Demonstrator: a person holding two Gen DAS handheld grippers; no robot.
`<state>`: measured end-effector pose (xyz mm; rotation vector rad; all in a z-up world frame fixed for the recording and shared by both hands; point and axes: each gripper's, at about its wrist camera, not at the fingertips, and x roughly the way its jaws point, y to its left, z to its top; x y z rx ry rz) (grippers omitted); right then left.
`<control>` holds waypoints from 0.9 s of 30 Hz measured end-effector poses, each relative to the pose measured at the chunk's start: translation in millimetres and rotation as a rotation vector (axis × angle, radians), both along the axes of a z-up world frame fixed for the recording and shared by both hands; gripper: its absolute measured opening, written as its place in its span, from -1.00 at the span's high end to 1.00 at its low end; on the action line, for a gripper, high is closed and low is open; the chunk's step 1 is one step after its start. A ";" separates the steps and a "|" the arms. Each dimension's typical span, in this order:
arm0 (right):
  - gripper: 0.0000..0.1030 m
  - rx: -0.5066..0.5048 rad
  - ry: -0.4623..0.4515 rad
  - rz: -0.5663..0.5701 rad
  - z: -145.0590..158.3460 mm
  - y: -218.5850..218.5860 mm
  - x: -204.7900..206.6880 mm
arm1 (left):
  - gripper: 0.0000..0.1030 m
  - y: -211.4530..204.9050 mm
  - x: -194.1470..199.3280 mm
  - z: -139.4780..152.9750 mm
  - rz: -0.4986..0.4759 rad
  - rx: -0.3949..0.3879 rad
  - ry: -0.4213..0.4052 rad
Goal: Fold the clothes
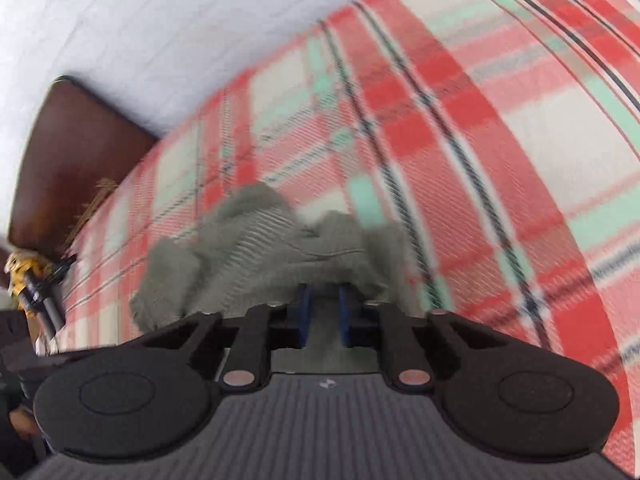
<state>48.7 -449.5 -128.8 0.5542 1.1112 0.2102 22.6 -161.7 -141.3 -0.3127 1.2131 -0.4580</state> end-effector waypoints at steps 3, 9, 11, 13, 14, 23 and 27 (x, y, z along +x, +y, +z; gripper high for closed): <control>0.60 0.024 -0.048 0.004 22.4 5.7 -5.9 | -0.03 4.8 0.9 23.6 0.015 -0.021 -0.019; 0.09 0.045 -0.129 0.125 50.5 44.7 2.2 | -0.40 -16.8 26.2 45.8 0.016 -0.009 -0.043; 0.11 0.018 -0.130 0.175 47.3 57.8 9.6 | -0.41 -25.5 38.0 45.4 0.026 -0.004 -0.025; 0.12 0.010 -0.126 0.225 44.1 66.9 15.6 | -0.41 -34.2 49.8 45.0 0.037 0.002 -0.006; 0.12 0.018 -0.117 0.245 43.0 69.2 17.6 | -0.41 -38.5 55.7 44.8 0.042 0.005 0.003; 0.13 0.049 -0.063 0.297 22.8 84.7 33.1 | -0.41 -38.2 79.7 32.1 0.086 -0.033 0.116; 0.74 0.038 -0.111 0.362 33.5 94.9 26.8 | -0.41 -41.0 90.6 32.5 0.070 -0.029 0.159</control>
